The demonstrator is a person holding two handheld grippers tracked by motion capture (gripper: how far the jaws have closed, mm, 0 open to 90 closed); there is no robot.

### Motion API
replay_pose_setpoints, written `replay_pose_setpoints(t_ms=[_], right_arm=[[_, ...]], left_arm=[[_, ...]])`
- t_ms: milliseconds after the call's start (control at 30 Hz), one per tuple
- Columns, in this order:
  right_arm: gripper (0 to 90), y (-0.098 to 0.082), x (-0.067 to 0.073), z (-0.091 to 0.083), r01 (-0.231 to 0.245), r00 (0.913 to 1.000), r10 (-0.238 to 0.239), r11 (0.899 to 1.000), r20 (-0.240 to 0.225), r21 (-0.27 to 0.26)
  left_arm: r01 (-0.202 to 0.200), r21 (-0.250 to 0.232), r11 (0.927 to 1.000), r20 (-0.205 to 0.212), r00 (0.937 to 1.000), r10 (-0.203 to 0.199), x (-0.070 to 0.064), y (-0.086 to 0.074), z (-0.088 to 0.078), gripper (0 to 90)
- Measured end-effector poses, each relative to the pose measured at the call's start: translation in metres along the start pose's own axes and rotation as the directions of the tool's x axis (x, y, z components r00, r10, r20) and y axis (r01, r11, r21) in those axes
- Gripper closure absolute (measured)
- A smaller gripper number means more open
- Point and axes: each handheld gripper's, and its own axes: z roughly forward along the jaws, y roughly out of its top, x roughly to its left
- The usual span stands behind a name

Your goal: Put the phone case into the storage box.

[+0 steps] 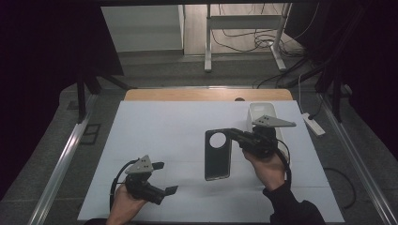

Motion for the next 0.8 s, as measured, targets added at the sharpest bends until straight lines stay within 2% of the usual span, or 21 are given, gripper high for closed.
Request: replay_pose_setpoints(t_ms=[200, 433, 533, 600, 800], right_arm=[[83.3, 0.006, -0.005, -0.003, -0.005, 0.9999, 0.005, 1.000, 0.012, -0.009], [83.3, 0.013, -0.010, -0.006, -0.006, 0.9998, 0.007, 1.000, 0.020, -0.019], [83.3, 0.016, -0.013, -0.007, -0.010, 0.9997, 0.011, 0.999, 0.024, -0.030], [83.3, 0.018, -0.015, -0.008, -0.013, 0.9996, 0.014, 0.999, 0.026, -0.033], [83.4, 0.023, -0.019, -0.009, -0.009, 0.9991, 0.011, 0.999, 0.040, -0.037]], left_arm=[[0.021, -0.033, 0.9992, -0.036, 0.9991, -0.022, 0.002, -0.009, -0.013, 0.0], [0.043, -0.042, 0.9982, -0.076, 0.9960, -0.046, 0.003, -0.019, -0.026, 0.0], [0.047, -0.037, 0.9982, -0.115, 0.9921, -0.051, 0.002, -0.025, -0.033, 0.0], [0.059, -0.039, 0.9975, -0.124, 0.9903, -0.063, 0.003, -0.029, -0.037, 0.0], [0.086, -0.051, 0.9950, -0.178, 0.9796, -0.094, 0.005, -0.042, -0.051, 0.0]])
